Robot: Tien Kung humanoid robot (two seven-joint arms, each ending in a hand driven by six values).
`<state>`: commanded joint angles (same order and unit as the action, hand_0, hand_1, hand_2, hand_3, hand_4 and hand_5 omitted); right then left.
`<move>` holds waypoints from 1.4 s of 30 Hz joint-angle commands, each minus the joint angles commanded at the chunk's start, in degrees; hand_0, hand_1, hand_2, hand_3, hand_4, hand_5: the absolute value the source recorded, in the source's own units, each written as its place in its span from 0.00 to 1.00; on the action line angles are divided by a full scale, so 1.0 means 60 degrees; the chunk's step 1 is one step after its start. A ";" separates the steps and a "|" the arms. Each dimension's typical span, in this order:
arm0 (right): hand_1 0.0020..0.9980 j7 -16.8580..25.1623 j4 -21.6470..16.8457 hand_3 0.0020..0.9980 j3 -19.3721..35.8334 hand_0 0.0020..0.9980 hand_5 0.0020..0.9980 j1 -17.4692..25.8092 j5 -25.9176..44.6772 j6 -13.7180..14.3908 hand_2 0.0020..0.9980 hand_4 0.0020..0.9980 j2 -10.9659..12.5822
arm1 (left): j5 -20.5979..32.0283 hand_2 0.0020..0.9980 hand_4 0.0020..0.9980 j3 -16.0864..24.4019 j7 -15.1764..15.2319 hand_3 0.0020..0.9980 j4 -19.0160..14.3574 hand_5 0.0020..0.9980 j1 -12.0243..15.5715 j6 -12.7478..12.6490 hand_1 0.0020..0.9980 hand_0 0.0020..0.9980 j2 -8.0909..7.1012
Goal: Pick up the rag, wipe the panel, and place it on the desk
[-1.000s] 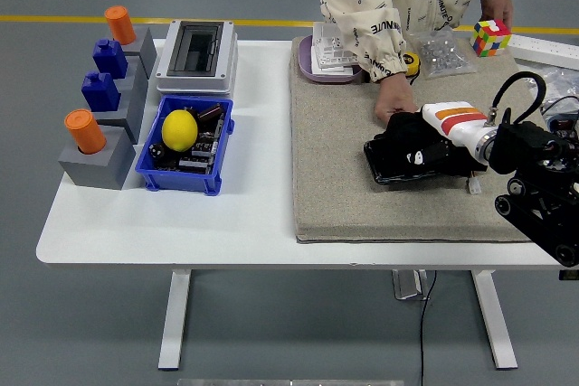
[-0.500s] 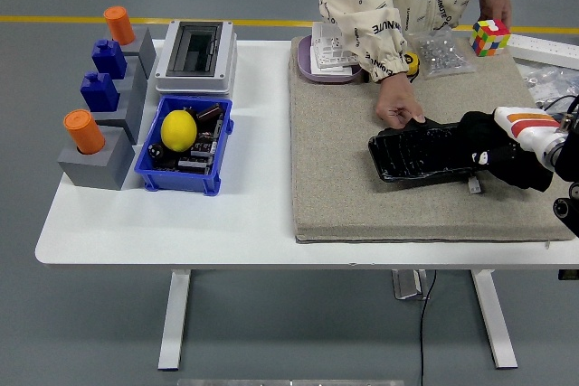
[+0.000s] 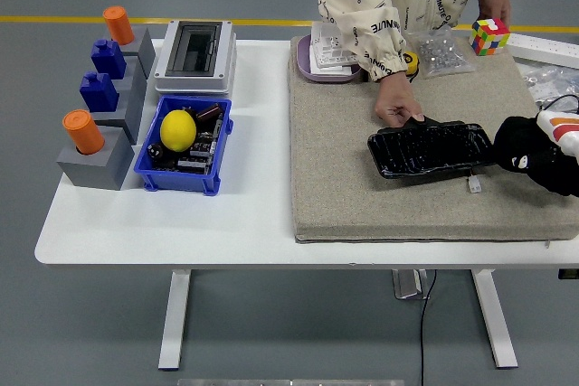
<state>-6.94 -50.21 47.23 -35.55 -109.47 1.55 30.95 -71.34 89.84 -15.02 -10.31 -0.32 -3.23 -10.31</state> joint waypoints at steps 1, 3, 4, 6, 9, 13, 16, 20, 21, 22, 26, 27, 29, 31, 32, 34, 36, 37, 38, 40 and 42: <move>0.45 0.0000 0.0034 0.50 0.0092 0.31 0.25 0.0031 -0.0015 0.0004 0.50 0.81 0.0025 | -0.0019 0.75 0.60 0.0029 -0.0010 0.57 0.0000 0.48 0.0006 -0.0003 0.70 0.65 0.0006; 0.45 0.0000 0.0074 0.50 0.0152 0.31 0.25 0.0043 -0.0028 0.0007 0.50 0.81 0.0045 | -0.0040 0.75 0.60 0.0060 -0.0025 0.57 0.0000 0.48 0.0012 -0.0005 0.70 0.65 0.0014; 0.45 0.0000 0.0098 0.50 0.0182 0.31 0.25 0.0050 -0.0037 0.0005 0.50 0.81 0.0053 | -0.0046 0.75 0.60 0.0070 -0.0029 0.57 0.0000 0.48 0.0014 -0.0005 0.70 0.65 0.0020; 0.45 0.0001 0.0131 0.50 0.0238 0.31 0.25 0.0067 -0.0044 0.0006 0.50 0.81 0.0048 | -0.0033 0.75 0.60 0.0064 -0.0022 0.57 0.0000 0.48 0.0009 0.0000 0.70 0.65 0.0030; 0.45 0.0003 0.0151 0.50 0.0258 0.31 0.25 0.0071 -0.0043 0.0007 0.50 0.81 0.0018 | -0.0010 0.75 0.60 0.0039 -0.0004 0.57 0.0000 0.48 -0.0013 0.0002 0.70 0.65 0.0039; 0.45 0.0005 0.0135 0.50 0.0275 0.31 0.25 0.0066 -0.0037 0.0012 0.50 0.81 -0.0017 | 0.0017 0.75 0.60 0.0010 0.0013 0.57 0.0000 0.48 -0.0039 0.0006 0.70 0.65 0.0046; 0.45 0.0006 0.0121 0.50 0.0290 0.31 0.25 0.0053 -0.0030 0.0011 0.50 0.81 -0.0025 | -0.0010 0.75 0.60 0.0051 -0.0001 0.57 0.0000 0.48 -0.0029 0.0001 0.70 0.65 0.0049; 0.47 0.0028 0.0091 0.51 0.0307 0.35 0.26 0.0040 0.0019 -0.0026 0.52 0.84 -0.0032 | -0.0066 0.75 0.60 0.0114 -0.0029 0.57 0.0000 0.48 -0.0015 -0.0005 0.70 0.65 0.0038; 0.47 0.0032 0.0082 0.51 0.0311 0.35 0.26 0.0039 0.0026 -0.0051 0.52 0.84 -0.0036 | -0.0073 0.75 0.60 0.0124 -0.0031 0.57 0.0000 0.48 -0.0014 -0.0006 0.70 0.65 0.0036; 0.47 0.0035 0.0076 0.51 0.0316 0.35 0.26 0.0038 0.0032 -0.0070 0.52 0.84 -0.0039 | -0.0074 0.75 0.60 0.0128 -0.0031 0.57 0.0000 0.48 -0.0014 -0.0007 0.70 0.65 0.0036; 0.50 0.0050 0.0071 0.52 0.0348 0.42 0.30 0.0036 0.0041 -0.0157 0.55 0.89 -0.0036 | -0.0012 0.75 0.60 0.0069 0.0004 0.57 0.0000 0.48 -0.0033 0.0003 0.70 0.65 0.0048; 0.50 0.0045 0.0069 0.52 0.0354 0.42 0.30 0.0033 0.0034 -0.0195 0.55 0.89 -0.0034 | -0.0001 0.75 0.60 0.0061 0.0008 0.57 0.0000 0.48 -0.0039 0.0003 0.70 0.65 0.0052; 0.50 0.0039 0.0066 0.52 0.0373 0.42 0.30 0.0032 0.0027 -0.0233 0.55 0.89 -0.0038 | 0.0003 0.75 0.60 0.0062 0.0008 0.57 0.0000 0.48 -0.0040 0.0004 0.70 0.65 0.0056; 0.50 0.0038 0.0064 0.52 0.0393 0.42 0.30 0.0033 0.0022 -0.0255 0.55 0.89 -0.0043 | -0.0004 0.75 0.60 0.0074 0.0004 0.57 0.0000 0.48 -0.0036 0.0003 0.70 0.65 0.0057; 0.54 0.0039 0.0062 0.53 0.0400 0.46 0.36 0.0034 0.0022 -0.0267 0.60 0.96 -0.0042 | -0.0014 0.75 0.60 0.0085 -0.0001 0.57 0.0000 0.48 -0.0034 0.0001 0.70 0.65 0.0055; 0.54 0.0035 0.0058 0.53 0.0407 0.46 0.36 0.0036 0.0019 -0.0300 0.60 0.96 -0.0029 | -0.0027 0.75 0.60 0.0104 -0.0005 0.57 0.0000 0.48 -0.0033 -0.0004 0.70 0.65 0.0050; 0.54 0.0024 0.0057 0.53 0.0416 0.46 0.36 0.0040 0.0014 -0.0333 0.60 0.96 -0.0020 | -0.0032 0.75 0.60 0.0111 -0.0004 0.57 0.0000 0.48 -0.0033 -0.0005 0.70 0.65 0.0049; 0.54 0.0020 0.0058 0.53 0.0424 0.46 0.36 0.0043 0.0008 -0.0348 0.60 0.96 -0.0018 | -0.0032 0.75 0.60 0.0113 -0.0003 0.57 0.0000 0.48 -0.0035 -0.0005 0.70 0.65 0.0050; 0.57 0.0019 0.0057 0.55 0.0426 0.50 0.38 0.0043 0.0007 -0.0351 0.66 0.99 -0.0017 | -0.0030 0.75 0.60 0.0112 -0.0003 0.57 0.0000 0.48 -0.0035 -0.0005 0.70 0.65 0.0051; 0.57 0.0022 0.0050 0.55 0.0431 0.50 0.38 0.0041 0.0003 -0.0364 0.66 0.99 -0.0013 | -0.0018 0.75 0.60 0.0103 0.0001 0.57 0.0000 0.48 -0.0037 -0.0002 0.70 0.65 0.0055; 0.57 0.0018 0.0034 0.55 0.0440 0.50 0.38 0.0035 -0.0010 -0.0396 0.66 0.99 -0.0008 | -0.0018 0.75 0.60 0.0106 0.0001 0.57 0.0000 0.48 -0.0040 -0.0002 0.70 0.65 0.0062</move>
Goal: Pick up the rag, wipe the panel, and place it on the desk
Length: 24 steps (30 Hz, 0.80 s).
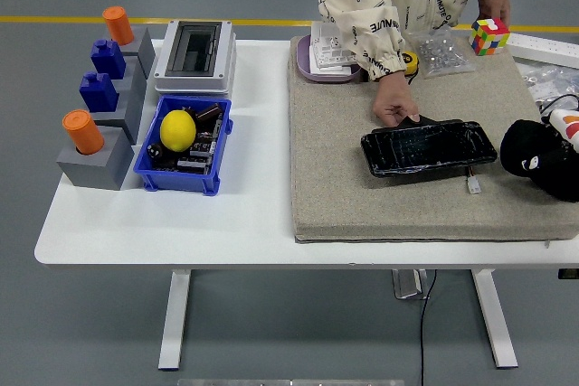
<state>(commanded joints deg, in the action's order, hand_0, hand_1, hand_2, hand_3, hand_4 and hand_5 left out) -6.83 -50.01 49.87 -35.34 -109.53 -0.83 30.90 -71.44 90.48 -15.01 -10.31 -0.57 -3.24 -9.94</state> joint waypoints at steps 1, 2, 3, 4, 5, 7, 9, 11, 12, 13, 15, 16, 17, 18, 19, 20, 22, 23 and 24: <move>0.57 0.0000 -0.0011 0.55 0.0010 0.50 0.38 -0.0003 -0.0003 -0.0013 0.66 0.99 0.0002 | 0.0000 0.75 0.60 -0.0002 -0.0001 0.57 0.0000 0.48 -0.0002 0.0002 0.70 0.65 0.0002; 0.58 0.0002 -0.0027 0.56 0.0024 0.52 0.38 -0.0006 -0.0003 -0.0017 0.68 1.00 0.0006 | 0.0002 0.75 0.60 -0.0010 0.0002 0.57 0.0000 0.48 -0.0005 0.0005 0.70 0.65 0.0000; 0.58 0.0004 -0.0039 0.56 0.0030 0.52 0.38 -0.0009 -0.0004 -0.0022 0.68 1.00 0.0011 | 0.0000 0.75 0.60 -0.0008 0.0002 0.57 0.0000 0.48 -0.0007 0.0004 0.70 0.65 -0.0002; 0.58 0.0006 -0.0046 0.56 0.0033 0.52 0.38 -0.0011 -0.0004 -0.0025 0.68 1.00 0.0013 | -0.0006 0.75 0.60 -0.0005 0.0000 0.57 0.0000 0.48 -0.0006 0.0004 0.70 0.65 -0.0004; 0.58 0.0008 -0.0052 0.56 0.0035 0.52 0.38 -0.0011 -0.0003 -0.0029 0.68 1.00 0.0015 | -0.0015 0.75 0.60 0.0002 -0.0003 0.57 0.0000 0.48 -0.0004 0.0003 0.70 0.65 -0.0006; 0.58 0.0011 -0.0075 0.56 0.0041 0.52 0.38 -0.0006 -0.0009 -0.0049 0.68 1.00 0.0020 | -0.0029 0.75 0.60 0.0015 -0.0011 0.57 0.0000 0.48 0.0005 0.0001 0.70 0.65 -0.0008; 0.60 0.0012 -0.0095 0.57 0.0054 0.56 0.39 0.0004 -0.0016 -0.0054 0.70 1.00 0.0021 | -0.0026 0.75 0.60 0.0009 -0.0009 0.57 0.0000 0.48 0.0016 0.0002 0.70 0.65 -0.0008; 0.60 0.0014 -0.0109 0.57 0.0067 0.56 0.39 0.0007 -0.0037 -0.0048 0.70 1.00 0.0019 | -0.0019 0.75 0.60 0.0000 -0.0011 0.57 0.0000 0.48 0.0024 0.0000 0.70 0.65 -0.0006; 0.60 0.0016 -0.0117 0.57 0.0077 0.56 0.39 0.0005 -0.0044 -0.0045 0.70 1.00 0.0018 | -0.0012 0.75 0.60 -0.0013 -0.0009 0.57 0.0000 0.48 0.0028 0.0003 0.70 0.65 -0.0004; 0.60 0.0018 -0.0122 0.57 0.0085 0.56 0.39 0.0004 -0.0048 -0.0044 0.70 1.00 0.0018 | -0.0009 0.75 0.60 -0.0020 -0.0008 0.57 0.0000 0.48 0.0029 0.0005 0.70 0.65 -0.0004; 0.63 0.0024 -0.0141 0.63 0.0111 0.60 0.41 0.0005 -0.0064 -0.0048 0.73 1.00 0.0024 | -0.0004 0.75 0.60 -0.0034 -0.0005 0.57 0.0000 0.48 0.0029 0.0006 0.70 0.65 -0.0005; 0.63 0.0026 -0.0148 0.63 0.0119 0.60 0.41 0.0004 -0.0071 -0.0050 0.73 1.00 0.0028 | -0.0003 0.75 0.60 -0.0038 -0.0004 0.57 0.0000 0.48 0.0029 0.0006 0.70 0.65 -0.0006; 0.63 0.0024 -0.0163 0.63 0.0129 0.60 0.41 0.0003 -0.0082 -0.0071 0.73 1.00 0.0039 | -0.0006 0.75 0.60 -0.0044 -0.0003 0.57 0.0000 0.48 0.0029 0.0006 0.70 0.65 -0.0009; 0.63 0.0021 -0.0180 0.63 0.0141 0.60 0.41 0.0004 -0.0098 -0.0095 0.73 1.00 0.0050 | -0.0010 0.75 0.60 -0.0047 -0.0003 0.57 0.0000 0.48 0.0031 0.0006 0.70 0.65 -0.0013; 0.63 0.0022 -0.0189 0.63 0.0144 0.60 0.41 0.0005 -0.0108 -0.0105 0.73 1.00 0.0056 | -0.0015 0.75 0.60 -0.0045 -0.0003 0.57 0.0000 0.48 0.0034 0.0006 0.70 0.65 -0.0015; 0.68 0.0025 -0.0199 0.75 0.0148 0.68 0.43 0.0006 -0.0121 -0.0113 0.78 1.00 0.0063 | -0.0019 0.75 0.60 -0.0045 -0.0004 0.57 0.0000 0.48 0.0036 0.0006 0.70 0.65 -0.0016; 0.68 0.0031 -0.0228 0.75 0.0166 0.68 0.43 0.0014 -0.0163 -0.0127 0.78 1.00 0.0078 | -0.0026 0.75 0.60 -0.0043 -0.0010 0.57 0.0000 0.48 0.0044 0.0006 0.70 0.65 -0.0017; 0.68 0.0027 -0.0251 0.75 0.0183 0.68 0.43 0.0021 -0.0187 -0.0146 0.78 1.00 0.0089 | -0.0024 0.75 0.60 -0.0048 -0.0010 0.57 0.0000 0.48 0.0051 0.0008 0.70 0.65 -0.0016; 0.68 0.0021 -0.0266 0.75 0.0195 0.68 0.43 0.0024 -0.0203 -0.0163 0.78 1.00 0.0098 | -0.0025 0.75 0.60 -0.0050 -0.0012 0.57 0.0000 0.48 0.0054 0.0008 0.70 0.65 -0.0015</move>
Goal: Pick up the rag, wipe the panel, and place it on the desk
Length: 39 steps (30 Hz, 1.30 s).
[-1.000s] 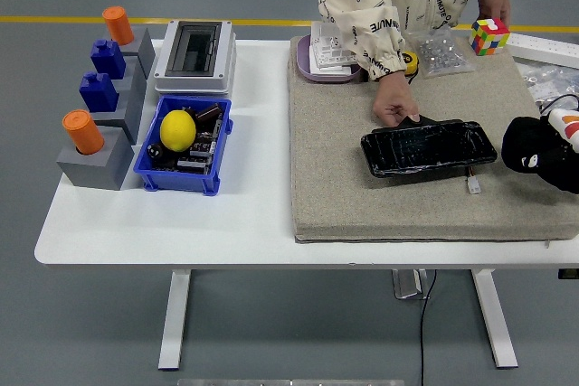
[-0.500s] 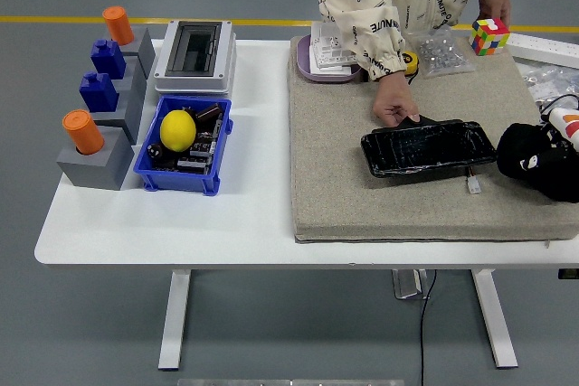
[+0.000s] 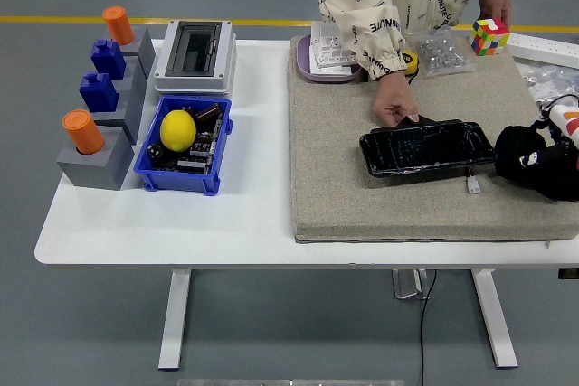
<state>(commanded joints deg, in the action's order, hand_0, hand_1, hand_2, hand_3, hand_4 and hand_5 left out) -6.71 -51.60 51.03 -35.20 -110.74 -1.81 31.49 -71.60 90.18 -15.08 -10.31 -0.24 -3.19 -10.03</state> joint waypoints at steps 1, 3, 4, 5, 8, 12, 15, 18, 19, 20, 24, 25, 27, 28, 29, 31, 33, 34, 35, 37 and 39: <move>0.68 -0.0022 -0.0026 0.75 0.0029 0.68 0.43 0.0000 -0.0037 -0.0053 0.78 1.00 0.0019 | -0.0004 0.75 0.60 0.0000 -0.0002 0.57 0.0000 0.48 0.0001 0.0000 0.70 0.65 0.0005; 0.74 -0.0044 -0.0047 0.79 0.0067 0.74 0.47 -0.0004 -0.0078 -0.0123 0.83 1.00 0.0042 | -0.0008 0.75 0.60 -0.0011 -0.0004 0.57 0.0000 0.48 0.0000 0.0004 0.70 0.65 0.0007; 0.74 -0.0043 -0.0061 0.79 0.0102 0.74 0.47 -0.0003 -0.0110 -0.0165 0.83 1.00 0.0063 | -0.0001 0.75 0.60 -0.0026 0.0000 0.57 0.0000 0.48 0.0000 0.0006 0.70 0.65 0.0006; 0.74 -0.0042 -0.0071 0.79 0.0119 0.74 0.47 -0.0002 -0.0126 -0.0192 0.83 1.00 0.0074 | -0.0002 0.75 0.60 -0.0030 0.0001 0.57 0.0000 0.48 0.0001 0.0006 0.70 0.65 0.0005; 0.77 -0.0044 -0.0109 0.84 0.0167 0.79 0.51 0.0006 -0.0185 -0.0266 0.86 1.00 0.0098 | -0.0017 0.75 0.60 -0.0026 -0.0005 0.57 0.0000 0.48 0.0006 0.0005 0.70 0.65 0.0004; 0.77 -0.0076 -0.0194 0.84 0.0243 0.79 0.51 0.0017 -0.0276 -0.0423 0.86 1.00 0.0137 | -0.0019 0.75 0.60 -0.0026 0.0001 0.57 0.0000 0.48 0.0005 0.0005 0.70 0.65 0.0003; 0.78 -0.0110 -0.0271 0.85 0.0286 0.81 0.55 0.0004 -0.0339 -0.0517 0.88 1.00 0.0165 | -0.0026 0.75 0.60 -0.0008 0.0002 0.57 0.0000 0.48 0.0004 0.0002 0.70 0.65 0.0003; 0.78 -0.0170 -0.0357 0.85 0.0310 0.81 0.55 -0.0009 -0.0373 -0.0637 0.88 1.00 0.0191 | -0.0037 0.75 0.60 0.0023 -0.0006 0.57 0.0000 0.48 0.0016 -0.0004 0.70 0.65 0.0005; 0.78 -0.0184 -0.0383 0.85 0.0318 0.81 0.55 -0.0014 -0.0377 -0.0675 0.88 1.00 0.0198 | -0.0040 0.75 0.60 0.0031 -0.0006 0.57 0.0000 0.48 0.0022 -0.0005 0.70 0.65 0.0006; 0.79 -0.0204 -0.0415 0.86 0.0330 0.81 0.56 -0.0019 -0.0389 -0.0719 0.88 1.00 0.0207 | -0.0047 0.75 0.60 0.0041 -0.0009 0.57 0.0000 0.48 0.0027 -0.0007 0.70 0.65 0.0007; 0.79 -0.0278 -0.0567 0.86 0.0408 0.81 0.56 -0.0049 -0.0427 -0.0839 0.88 1.00 0.0264 | -0.0023 0.75 0.60 0.0046 0.0002 0.57 0.0000 0.48 0.0037 -0.0011 0.70 0.65 0.0022; 0.79 -0.0297 -0.0607 0.86 0.0450 0.81 0.56 -0.0059 -0.0441 -0.0862 0.88 1.00 0.0277 | -0.0016 0.75 0.60 0.0043 0.0005 0.57 0.0000 0.48 0.0036 -0.0012 0.70 0.65 0.0028; 0.78 -0.0351 -0.0712 0.85 0.0620 0.80 0.53 -0.0076 -0.0485 -0.0882 0.88 1.00 0.0297 | 0.0003 0.75 0.60 0.0019 0.0010 0.57 0.0000 0.48 0.0027 -0.0009 0.70 0.65 0.0035; 0.78 -0.0390 -0.0777 0.85 0.0756 0.80 0.53 -0.0072 -0.0509 -0.0837 0.88 1.00 0.0296 | 0.0011 0.75 0.60 0.0009 0.0021 0.57 0.0000 0.48 0.0023 -0.0008 0.70 0.65 0.0034; 0.78 -0.0434 -0.0851 0.85 0.0932 0.80 0.53 -0.0065 -0.0529 -0.0744 0.88 1.00 0.0290 | 0.0015 0.75 0.60 0.0005 0.0028 0.57 0.0000 0.48 0.0018 -0.0009 0.70 0.65 0.0031; 0.78 -0.0467 -0.0949 0.85 0.1218 0.80 0.53 -0.0053 -0.0536 -0.0541 0.88 1.00 0.0263 | -0.0005 0.75 0.60 0.0025 0.0024 0.57 0.0000 0.48 0.0017 -0.0013 0.70 0.65 0.0027; 0.74 -0.0426 -0.1037 0.81 0.1653 0.77 0.53 -0.0015 -0.0443 -0.0164 0.83 1.00 0.0187 | -0.0021 0.75 0.60 0.0044 0.0016 0.57 0.0000 0.48 0.0023 -0.0017 0.70 0.65 0.0028; 0.74 -0.0388 -0.1051 0.81 0.1821 0.77 0.53 0.0004 -0.0375 -0.0018 0.83 1.00 0.0151 | -0.0021 0.75 0.60 0.0046 0.0016 0.57 0.0000 0.48 0.0026 -0.0016 0.70 0.65 0.0028; 0.74 -0.0327 -0.1057 0.81 0.2009 0.77 0.53 0.0032 -0.0287 0.0154 0.83 1.00 0.0104 | -0.0022 0.75 0.60 0.0049 0.0016 0.57 0.0000 0.48 0.0030 -0.0017 0.70 0.65 0.0029; 0.74 -0.0119 -0.1035 0.81 0.2357 0.77 0.53 0.0101 -0.0034 0.0552 0.83 1.00 0.0000 | -0.0022 0.75 0.60 0.0062 0.0009 0.57 0.0000 0.48 0.0037 -0.0019 0.70 0.65 0.0034; 0.73 0.0144 -0.0978 0.79 0.2542 0.75 0.53 0.0172 0.0390 0.0972 0.81 1.00 -0.0077 | -0.0019 0.75 0.60 0.0065 0.0006 0.57 0.0000 0.48 0.0043 -0.0018 0.70 0.65 0.0039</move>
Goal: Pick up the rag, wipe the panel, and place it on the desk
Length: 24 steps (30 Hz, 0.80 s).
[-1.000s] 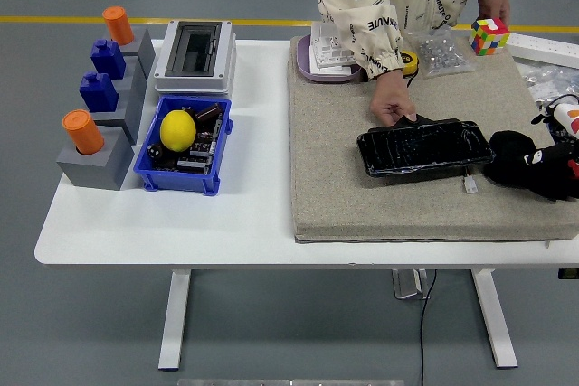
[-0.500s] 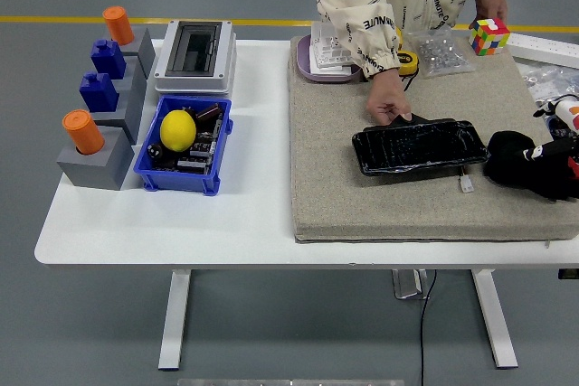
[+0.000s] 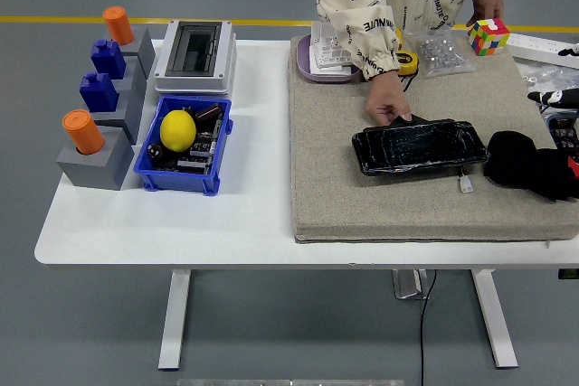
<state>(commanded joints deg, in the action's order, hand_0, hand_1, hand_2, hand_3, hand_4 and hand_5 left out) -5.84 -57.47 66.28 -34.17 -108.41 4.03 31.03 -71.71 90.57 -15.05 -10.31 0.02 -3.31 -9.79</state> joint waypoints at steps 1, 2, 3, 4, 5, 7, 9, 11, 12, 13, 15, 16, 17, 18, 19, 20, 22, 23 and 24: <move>0.73 0.0098 0.0025 0.79 0.0025 0.75 0.53 0.0029 0.0194 0.0146 0.81 1.00 -0.0021 | 0.0002 0.75 0.60 0.0001 -0.0001 0.57 0.0000 0.48 0.0001 -0.0001 0.70 0.65 0.0001; 0.73 0.0176 0.0047 0.79 0.0025 0.75 0.53 0.0053 0.0379 0.0247 0.81 1.00 -0.0033 | 0.0001 0.75 0.60 0.0004 -0.0002 0.57 0.0000 0.48 0.0001 -0.0001 0.70 0.65 0.0002; 0.73 0.0248 0.0068 0.79 0.0011 0.75 0.53 0.0078 0.0598 0.0326 0.81 1.00 -0.0042 | -0.0001 0.75 0.60 0.0007 -0.0003 0.57 0.0000 0.48 -0.0001 -0.0002 0.70 0.65 0.0002; 0.73 0.0342 0.0085 0.79 -0.0011 0.75 0.53 0.0125 0.0895 0.0412 0.81 1.00 -0.0053 | 0.0005 0.75 0.60 0.0004 0.0000 0.57 0.0000 0.48 -0.0005 -0.0002 0.70 0.65 0.0002; 0.73 0.0397 0.0096 0.80 -0.0029 0.75 0.54 0.0149 0.1078 0.0465 0.81 1.00 -0.0057 | 0.0013 0.75 0.60 -0.0003 0.0005 0.57 0.0000 0.48 -0.0008 -0.0002 0.70 0.65 0.0003; 0.73 0.0465 0.0116 0.80 -0.0067 0.75 0.54 0.0178 0.1373 0.0511 0.81 1.00 -0.0061 | 0.0025 0.75 0.60 -0.0015 0.0007 0.57 0.0000 0.48 -0.0015 0.0000 0.70 0.65 0.0003; 0.73 0.0505 0.0133 0.80 -0.0101 0.75 0.54 0.0196 0.1670 0.0526 0.81 1.00 -0.0053 | 0.0023 0.75 0.60 -0.0012 0.0013 0.57 0.0000 0.48 -0.0023 -0.0002 0.70 0.65 0.0003; 0.73 0.0508 0.0132 0.80 -0.0075 0.75 0.54 0.0200 0.1706 0.0532 0.81 1.00 -0.0047 | 0.0026 0.75 0.60 -0.0017 0.0011 0.57 0.0000 0.48 -0.0030 -0.0001 0.70 0.65 0.0004; 0.73 0.0507 0.0131 0.80 -0.0040 0.75 0.54 0.0202 0.1675 0.0540 0.81 1.00 -0.0046 | 0.0026 0.75 0.60 -0.0020 0.0008 0.57 0.0000 0.48 -0.0032 0.0000 0.70 0.65 0.0004; 0.73 0.0504 0.0130 0.80 -0.0013 0.75 0.54 0.0204 0.1642 0.0545 0.81 1.00 -0.0042 | 0.0028 0.75 0.60 -0.0026 0.0007 0.57 0.0000 0.48 -0.0033 0.0004 0.70 0.65 0.0003; 0.73 0.0496 0.0134 0.80 0.0003 0.75 0.54 0.0207 0.1607 0.0545 0.81 1.00 -0.0032 | 0.0022 0.75 0.60 -0.0016 0.0006 0.57 0.0000 0.48 -0.0031 -0.0001 0.70 0.65 0.0003; 0.73 0.0491 0.0136 0.80 0.0004 0.75 0.54 0.0208 0.1583 0.0545 0.81 1.00 -0.0028 | 0.0016 0.75 0.60 -0.0010 0.0002 0.57 0.0000 0.48 -0.0029 -0.0002 0.70 0.65 0.0003; 0.73 0.0474 0.0138 0.80 0.0006 0.75 0.55 0.0218 0.1492 0.0544 0.81 1.00 -0.0021 | 0.0008 0.75 0.60 0.0001 -0.0006 0.57 0.0000 0.48 -0.0020 -0.0005 0.70 0.65 0.0007; 0.73 0.0467 0.0138 0.80 0.0005 0.75 0.55 0.0226 0.1456 0.0541 0.81 1.00 -0.0017 | 0.0010 0.75 0.60 -0.0001 -0.0008 0.57 0.0000 0.48 -0.0014 -0.0005 0.70 0.65 0.0009; 0.73 0.0465 0.0140 0.80 -0.0002 0.75 0.55 0.0236 0.1449 0.0535 0.81 1.00 -0.0013 | 0.0020 0.75 0.60 -0.0012 -0.0005 0.57 0.0000 0.48 -0.0009 -0.0003 0.70 0.65 0.0010; 0.73 0.0461 0.0145 0.80 -0.0011 0.75 0.55 0.0247 0.1443 0.0529 0.81 1.00 -0.0011 | 0.0028 0.75 0.60 -0.0021 0.0000 0.57 0.0000 0.48 -0.0005 -0.0005 0.70 0.65 0.0010; 0.73 0.0457 0.0154 0.80 -0.0028 0.75 0.55 0.0257 0.1438 0.0521 0.81 1.00 -0.0008 | 0.0039 0.75 0.60 -0.0036 0.0002 0.57 0.0000 0.48 -0.0004 -0.0006 0.70 0.65 0.0010; 0.73 0.0453 0.0157 0.80 -0.0040 0.75 0.53 0.0259 0.1430 0.0515 0.81 1.00 -0.0006 | 0.0047 0.75 0.60 -0.0049 0.0005 0.57 0.0000 0.48 -0.0007 -0.0004 0.70 0.65 0.0010; 0.73 0.0452 0.0155 0.80 -0.0044 0.75 0.53 0.0262 0.1425 0.0510 0.81 1.00 -0.0005 | 0.0053 0.75 0.60 -0.0062 0.0013 0.57 0.0000 0.48 -0.0008 -0.0003 0.70 0.65 0.0007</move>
<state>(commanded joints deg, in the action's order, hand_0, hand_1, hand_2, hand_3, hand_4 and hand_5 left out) -3.13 -56.54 66.02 -32.60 -99.86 7.08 31.00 -71.39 90.20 -14.97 -10.31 -0.04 -3.32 -9.75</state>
